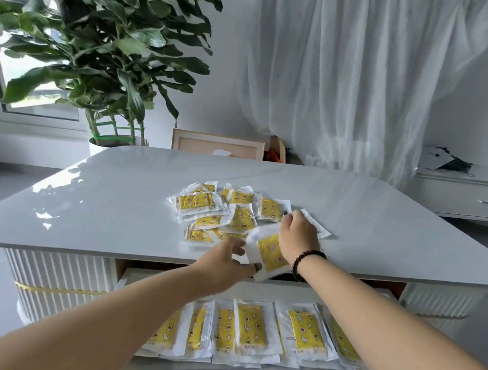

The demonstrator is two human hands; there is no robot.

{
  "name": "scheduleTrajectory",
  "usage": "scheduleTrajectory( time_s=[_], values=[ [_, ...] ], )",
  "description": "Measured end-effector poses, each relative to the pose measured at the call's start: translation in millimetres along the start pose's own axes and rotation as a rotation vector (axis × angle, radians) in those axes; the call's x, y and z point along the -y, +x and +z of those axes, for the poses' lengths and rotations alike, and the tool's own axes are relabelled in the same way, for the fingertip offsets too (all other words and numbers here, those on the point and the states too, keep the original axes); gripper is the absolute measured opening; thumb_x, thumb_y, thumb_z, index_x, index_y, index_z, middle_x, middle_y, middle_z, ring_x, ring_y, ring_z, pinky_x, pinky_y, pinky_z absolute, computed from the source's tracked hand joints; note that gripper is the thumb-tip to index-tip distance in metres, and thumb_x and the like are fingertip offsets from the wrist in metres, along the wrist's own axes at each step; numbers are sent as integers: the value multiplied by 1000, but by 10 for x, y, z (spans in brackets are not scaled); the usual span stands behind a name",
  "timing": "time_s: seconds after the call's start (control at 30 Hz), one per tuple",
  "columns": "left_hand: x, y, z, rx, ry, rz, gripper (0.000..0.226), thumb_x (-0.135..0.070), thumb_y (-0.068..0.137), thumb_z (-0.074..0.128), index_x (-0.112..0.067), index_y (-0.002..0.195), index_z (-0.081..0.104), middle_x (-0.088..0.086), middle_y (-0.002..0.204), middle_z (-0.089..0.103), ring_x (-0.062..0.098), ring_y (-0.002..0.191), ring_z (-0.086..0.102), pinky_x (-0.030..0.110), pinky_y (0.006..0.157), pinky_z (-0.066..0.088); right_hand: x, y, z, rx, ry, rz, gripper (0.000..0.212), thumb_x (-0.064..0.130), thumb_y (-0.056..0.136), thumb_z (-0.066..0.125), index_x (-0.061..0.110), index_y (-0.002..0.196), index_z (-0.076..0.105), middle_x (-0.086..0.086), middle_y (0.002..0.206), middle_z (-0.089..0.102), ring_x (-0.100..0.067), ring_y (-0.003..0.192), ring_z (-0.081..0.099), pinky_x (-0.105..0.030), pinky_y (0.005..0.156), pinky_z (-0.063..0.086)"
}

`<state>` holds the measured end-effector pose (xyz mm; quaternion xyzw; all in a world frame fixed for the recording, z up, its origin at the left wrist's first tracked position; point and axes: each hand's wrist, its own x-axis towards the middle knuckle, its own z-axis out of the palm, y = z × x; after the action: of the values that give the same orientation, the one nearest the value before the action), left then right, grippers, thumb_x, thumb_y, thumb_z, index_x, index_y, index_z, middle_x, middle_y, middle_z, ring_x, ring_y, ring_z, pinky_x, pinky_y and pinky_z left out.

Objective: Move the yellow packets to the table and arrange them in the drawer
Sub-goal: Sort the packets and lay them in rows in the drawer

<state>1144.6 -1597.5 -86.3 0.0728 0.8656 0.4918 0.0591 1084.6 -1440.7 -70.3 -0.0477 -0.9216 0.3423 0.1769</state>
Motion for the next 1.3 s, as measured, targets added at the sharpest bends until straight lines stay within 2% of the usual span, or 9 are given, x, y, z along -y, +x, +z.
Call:
scheduleTrajectory(
  time_s=[0.1, 0.2, 0.33, 0.5, 0.7, 0.93, 1.07, 1.2, 1.3],
  values=[
    [-133, -53, -115, -14, -520, -102, 31, -6, 87, 67, -13, 115, 56, 6, 110, 64, 21, 98, 65, 43, 90, 55, 214, -46, -3, 3, 253, 95, 26, 24, 101, 29, 8, 91, 48, -4, 72, 48, -24, 69, 49, -29, 56, 31],
    [-197, -64, -323, -123, -559, -90, 26, -1, 88, 62, -8, 113, 60, 15, 106, 68, 28, 92, 69, 42, 78, 59, 285, -118, 58, 106, 344, 93, 26, 28, 99, 35, 12, 84, 48, -1, 67, 46, -15, 58, 45, -27, 50, 31],
    [-170, -41, -674, -336, -507, -146, 14, -2, 91, 58, -15, 89, 61, 8, 91, 67, 20, 76, 68, 27, 56, 60, 241, 100, 170, 72, 389, 153, 28, 35, 92, 46, 14, 76, 53, -6, 75, 58, -31, 81, 64, -36, 69, 49],
    [-68, 53, -966, -497, -725, -241, 13, 4, 91, 56, -3, 102, 56, 12, 89, 63, 23, 71, 66, 27, 54, 59, 155, 331, 356, 256, 322, 336, 31, 36, 84, 61, 6, 90, 57, -9, 70, 59, -25, 55, 58, -31, 54, 55],
    [38, 131, -1089, -435, -680, -299, 17, 5, 90, 56, 0, 106, 53, 16, 97, 65, 27, 72, 70, 32, 64, 60, 287, 326, 607, 311, -127, 165, 28, 38, 83, 59, 14, 73, 50, 0, 68, 54, -18, 60, 52, -22, 48, 35],
    [44, 137, -1114, -433, -644, -354, 30, 7, 91, 51, -1, 120, 48, 16, 102, 63, 25, 65, 69, 32, 60, 60, 397, 296, 570, 285, 231, 269, 9, 0, 85, 51, 5, 79, 54, -11, 66, 62, -23, 52, 65, -26, 45, 51],
    [70, 138, -1096, -464, -701, -325, 83, 10, 91, 48, -39, 150, 14, 6, 126, 44, 28, 76, 72, 37, 69, 60, 423, 226, 324, 142, 325, 169, 29, -1, 78, 56, 14, 57, 42, -5, 64, 57, -21, 58, 67, -26, 54, 55],
    [21, 54, -1018, -404, -567, -267, 49, 12, 90, 46, -20, 124, 60, 10, 123, 55, 26, 79, 69, 33, 60, 61, 340, -29, 17, 68, 440, 138, 23, -4, 78, 61, 8, 62, 49, -7, 66, 58, -20, 54, 70, -37, 60, 61],
    [-3, 31, -943, -388, -393, -254, 37, 8, 91, 43, -16, 94, 70, 8, 105, 61, 24, 88, 65, 29, 55, 60, 253, -178, -173, 43, 483, 115, 20, -5, 74, 66, 5, 63, 52, -9, 67, 55, -20, 63, 65, -35, 59, 61]
  ],
)
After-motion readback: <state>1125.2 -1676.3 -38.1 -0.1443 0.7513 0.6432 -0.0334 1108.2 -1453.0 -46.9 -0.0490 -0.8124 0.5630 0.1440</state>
